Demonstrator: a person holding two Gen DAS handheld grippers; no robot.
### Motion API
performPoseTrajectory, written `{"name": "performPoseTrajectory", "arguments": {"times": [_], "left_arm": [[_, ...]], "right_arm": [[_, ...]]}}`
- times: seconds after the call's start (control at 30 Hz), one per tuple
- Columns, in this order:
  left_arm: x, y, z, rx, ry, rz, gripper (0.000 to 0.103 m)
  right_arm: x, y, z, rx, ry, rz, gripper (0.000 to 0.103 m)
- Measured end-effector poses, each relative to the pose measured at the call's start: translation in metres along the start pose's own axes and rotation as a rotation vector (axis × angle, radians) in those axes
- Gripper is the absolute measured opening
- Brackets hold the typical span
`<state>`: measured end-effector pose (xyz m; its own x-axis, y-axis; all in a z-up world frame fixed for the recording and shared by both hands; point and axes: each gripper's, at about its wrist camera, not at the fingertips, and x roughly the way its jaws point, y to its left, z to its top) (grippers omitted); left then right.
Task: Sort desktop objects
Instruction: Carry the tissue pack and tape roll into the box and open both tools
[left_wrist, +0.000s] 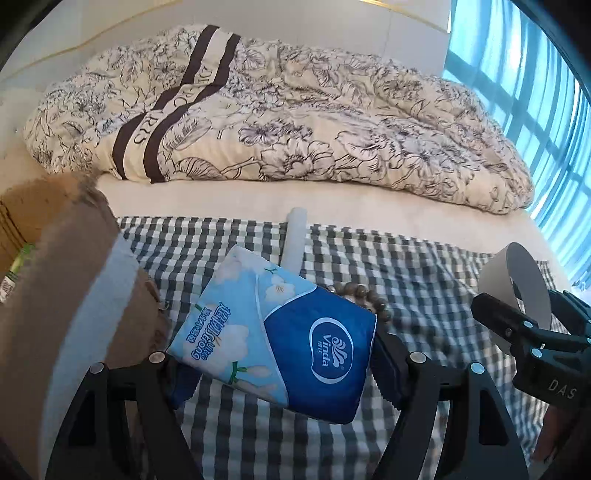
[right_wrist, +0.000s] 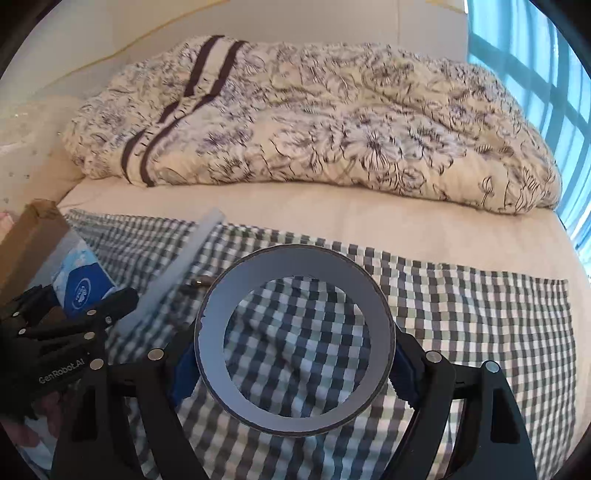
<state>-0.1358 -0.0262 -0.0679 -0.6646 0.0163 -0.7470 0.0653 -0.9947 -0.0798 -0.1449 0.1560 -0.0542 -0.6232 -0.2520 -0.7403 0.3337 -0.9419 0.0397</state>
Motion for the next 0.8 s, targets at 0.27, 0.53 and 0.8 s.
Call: {"name": "performPoseTrajectory", "arguments": {"times": [0.27,0.53,0.8], "left_arm": [[-0.034,-0.009,0.000,0.020,-0.014,0.003,0.078],[-0.079,-0.009,-0.003,-0.010,-0.021,-0.019,0.078],[-0.118,-0.002,-0.007,-0.023,-0.047,-0.007,0.078]], "right_arm": [[-0.041,0.007,-0.005,-0.011,-0.038,0.019,0.082],[-0.081,0.013,-0.010,-0.026,-0.069,0.027,0.082],[-0.119,0.031,-0.017,-0.051,-0.103,0.052,0.083]]}}
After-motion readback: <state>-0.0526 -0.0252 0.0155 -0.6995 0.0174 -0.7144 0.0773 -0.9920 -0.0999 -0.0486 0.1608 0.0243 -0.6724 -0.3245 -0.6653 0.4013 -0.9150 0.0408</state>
